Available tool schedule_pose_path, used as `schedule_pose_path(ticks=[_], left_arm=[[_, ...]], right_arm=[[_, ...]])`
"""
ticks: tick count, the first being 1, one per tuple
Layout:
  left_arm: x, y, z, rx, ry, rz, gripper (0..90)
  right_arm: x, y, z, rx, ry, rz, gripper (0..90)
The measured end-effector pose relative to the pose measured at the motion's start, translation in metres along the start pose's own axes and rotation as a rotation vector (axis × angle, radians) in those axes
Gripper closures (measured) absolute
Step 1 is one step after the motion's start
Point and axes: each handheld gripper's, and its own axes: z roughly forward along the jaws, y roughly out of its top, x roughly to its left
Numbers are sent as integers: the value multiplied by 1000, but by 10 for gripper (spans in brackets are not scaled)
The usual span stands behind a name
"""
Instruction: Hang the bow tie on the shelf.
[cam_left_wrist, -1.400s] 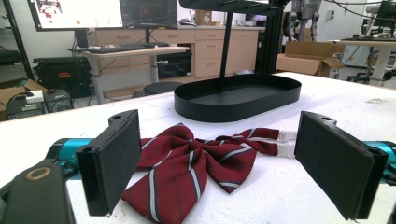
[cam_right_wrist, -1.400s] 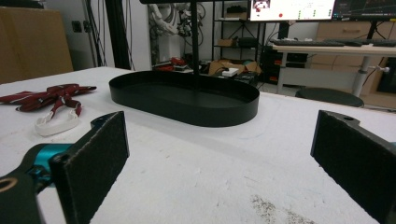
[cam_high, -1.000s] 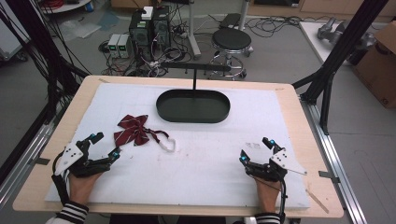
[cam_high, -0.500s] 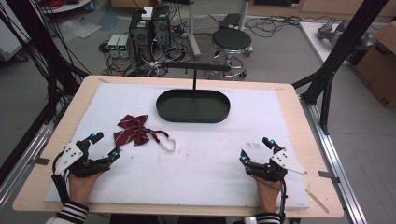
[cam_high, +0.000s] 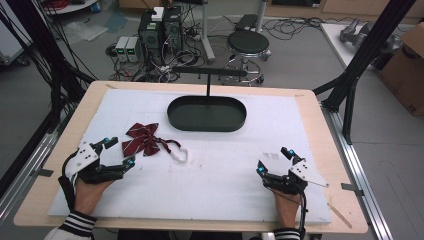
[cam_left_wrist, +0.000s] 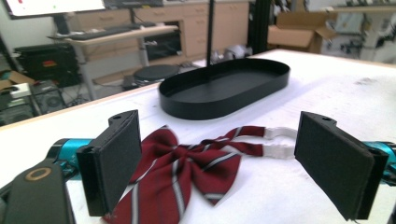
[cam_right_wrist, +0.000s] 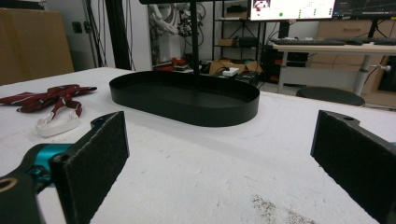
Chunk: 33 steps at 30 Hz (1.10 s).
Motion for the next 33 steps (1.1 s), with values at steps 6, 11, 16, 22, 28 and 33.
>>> schedule_pose_path(ticks=[6, 11, 16, 22, 28, 33], left_arm=[[-4, 31, 15, 77, -31, 48, 159], [-10, 45, 30, 156, -78, 65, 159], [-16, 55, 43, 198, -116, 77, 158], [-31, 64, 67, 292, -166, 115, 160], [-43, 69, 83, 338, -207, 144, 166], [-51, 72, 97, 401, -221, 142, 167]], right_arm=[[0, 0, 0, 0, 0, -1, 32], [0, 0, 0, 2, 1, 3, 32], [0, 0, 0, 2, 2, 6, 32], [0, 0, 0, 2, 2, 10, 32], [0, 0, 0, 1, 4, 10, 32], [0, 0, 0, 2, 6, 12, 32]])
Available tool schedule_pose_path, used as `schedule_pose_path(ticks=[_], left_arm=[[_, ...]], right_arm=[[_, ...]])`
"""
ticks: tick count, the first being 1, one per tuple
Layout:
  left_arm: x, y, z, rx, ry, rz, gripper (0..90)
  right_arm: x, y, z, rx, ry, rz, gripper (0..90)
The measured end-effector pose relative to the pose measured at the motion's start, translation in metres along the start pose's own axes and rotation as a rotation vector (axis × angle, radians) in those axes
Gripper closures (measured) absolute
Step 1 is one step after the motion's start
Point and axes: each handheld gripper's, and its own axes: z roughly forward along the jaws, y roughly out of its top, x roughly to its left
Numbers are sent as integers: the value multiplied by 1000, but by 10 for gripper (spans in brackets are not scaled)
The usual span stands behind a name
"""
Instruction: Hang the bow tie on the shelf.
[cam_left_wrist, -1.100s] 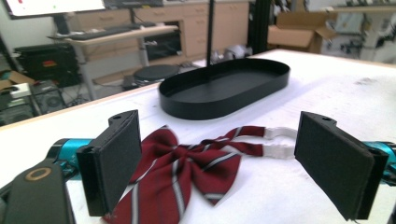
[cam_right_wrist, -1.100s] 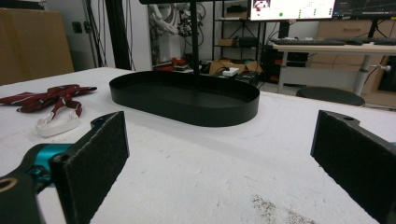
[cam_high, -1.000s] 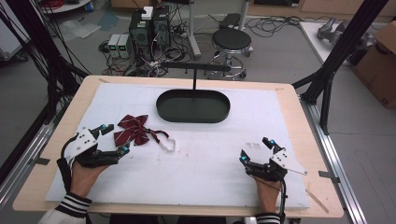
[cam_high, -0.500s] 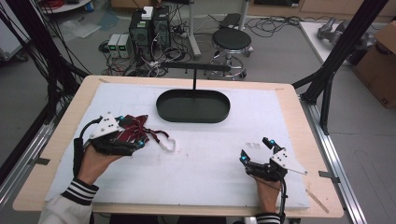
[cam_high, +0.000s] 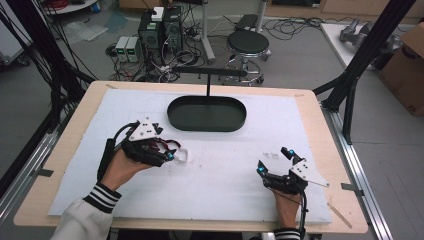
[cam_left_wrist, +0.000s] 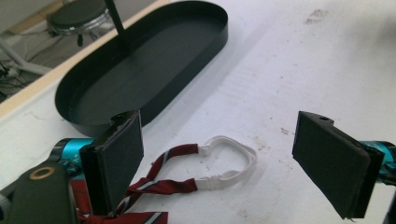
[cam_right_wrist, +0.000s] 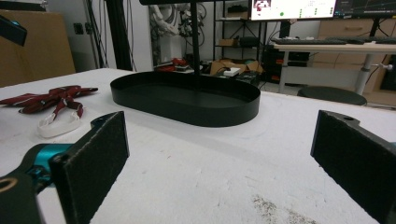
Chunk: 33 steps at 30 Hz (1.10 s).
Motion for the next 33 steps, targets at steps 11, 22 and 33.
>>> schedule_pose_path(ticks=[11, 22, 33], left_arm=[[-9, -1, 34, 149, -119, 82, 325], [-15, 2, 55, 264, -159, 125, 423], [-16, 3, 64, 349, -154, 105, 502]], right_arm=[[-1, 0, 0, -2, -1, -1, 32], [-1, 0, 0, -2, 0, -1, 32], [-1, 0, 0, -4, 1, 7, 32]])
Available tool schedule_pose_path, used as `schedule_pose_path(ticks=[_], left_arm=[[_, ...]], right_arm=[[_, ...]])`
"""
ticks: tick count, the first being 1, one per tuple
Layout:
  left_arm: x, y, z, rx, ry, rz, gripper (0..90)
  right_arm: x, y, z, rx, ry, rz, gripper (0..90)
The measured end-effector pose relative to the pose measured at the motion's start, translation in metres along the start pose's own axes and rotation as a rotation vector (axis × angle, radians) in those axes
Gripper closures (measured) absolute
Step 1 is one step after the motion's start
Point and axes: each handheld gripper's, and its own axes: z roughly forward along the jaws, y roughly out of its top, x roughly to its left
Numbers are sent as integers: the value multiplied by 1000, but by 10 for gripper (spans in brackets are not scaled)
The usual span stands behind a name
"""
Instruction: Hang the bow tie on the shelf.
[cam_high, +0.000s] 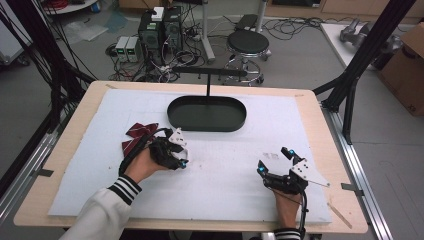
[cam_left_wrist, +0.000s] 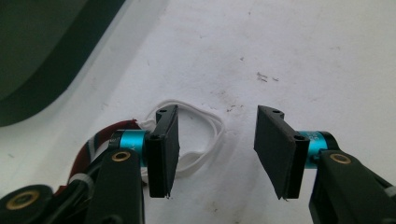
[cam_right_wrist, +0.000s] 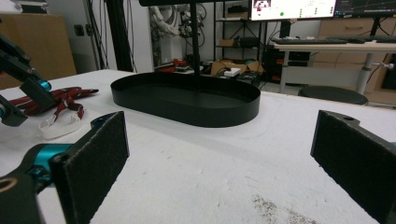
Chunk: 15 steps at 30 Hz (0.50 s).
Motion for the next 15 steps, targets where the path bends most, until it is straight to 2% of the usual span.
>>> schedule_pose_path(ticks=[2, 6, 15], left_arm=[[0, 0, 1, 7, 4, -8, 504], [2, 0, 6, 48, 27, -20, 580], [1, 2, 13, 96, 30, -29, 630]], right_arm=[[0, 0, 0, 0, 0, 0, 32], [0, 0, 0, -1, 1, -1, 32], [0, 0, 0, 1, -1, -6, 32]])
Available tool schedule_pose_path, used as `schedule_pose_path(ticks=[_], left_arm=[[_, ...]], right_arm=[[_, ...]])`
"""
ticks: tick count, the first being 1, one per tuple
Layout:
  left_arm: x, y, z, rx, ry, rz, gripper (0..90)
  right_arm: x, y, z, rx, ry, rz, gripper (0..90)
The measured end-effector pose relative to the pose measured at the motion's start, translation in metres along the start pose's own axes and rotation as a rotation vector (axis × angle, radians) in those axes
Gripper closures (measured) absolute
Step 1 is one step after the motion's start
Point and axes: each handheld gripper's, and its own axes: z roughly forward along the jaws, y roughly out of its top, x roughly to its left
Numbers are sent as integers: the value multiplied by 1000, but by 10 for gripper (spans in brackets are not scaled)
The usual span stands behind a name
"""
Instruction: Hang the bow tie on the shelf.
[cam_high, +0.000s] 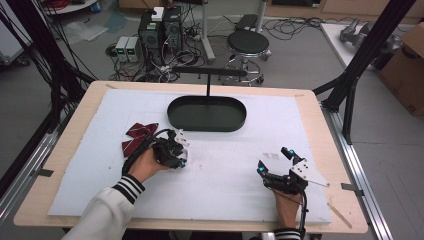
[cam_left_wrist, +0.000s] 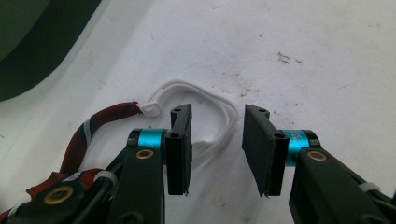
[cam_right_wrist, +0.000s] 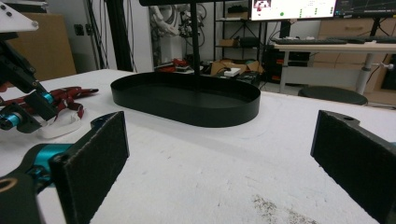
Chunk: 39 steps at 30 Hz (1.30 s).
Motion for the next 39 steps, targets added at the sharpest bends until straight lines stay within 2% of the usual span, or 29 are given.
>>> schedule_pose_path(ticks=[9, 15, 23, 29, 32, 39], left_arm=[[-1, 5, 5, 53, 4, 10, 685], [-3, 6, 4, 68, -5, 17, 627], [-1, 9, 8, 112, 4, 37, 644], [0, 11, 10, 121, 1, 38, 669], [0, 12, 10, 113, -2, 38, 609], [-2, 15, 11, 114, 1, 52, 597]], right_arm=[[0, 0, 0, -3, -1, 5, 32], [0, 0, 0, -1, 0, 7, 32], [0, 0, 0, -1, 0, 7, 32], [0, 0, 0, -2, 1, 8, 32], [-1, 0, 0, -4, 1, 4, 32], [-1, 0, 0, -4, 1, 4, 32]])
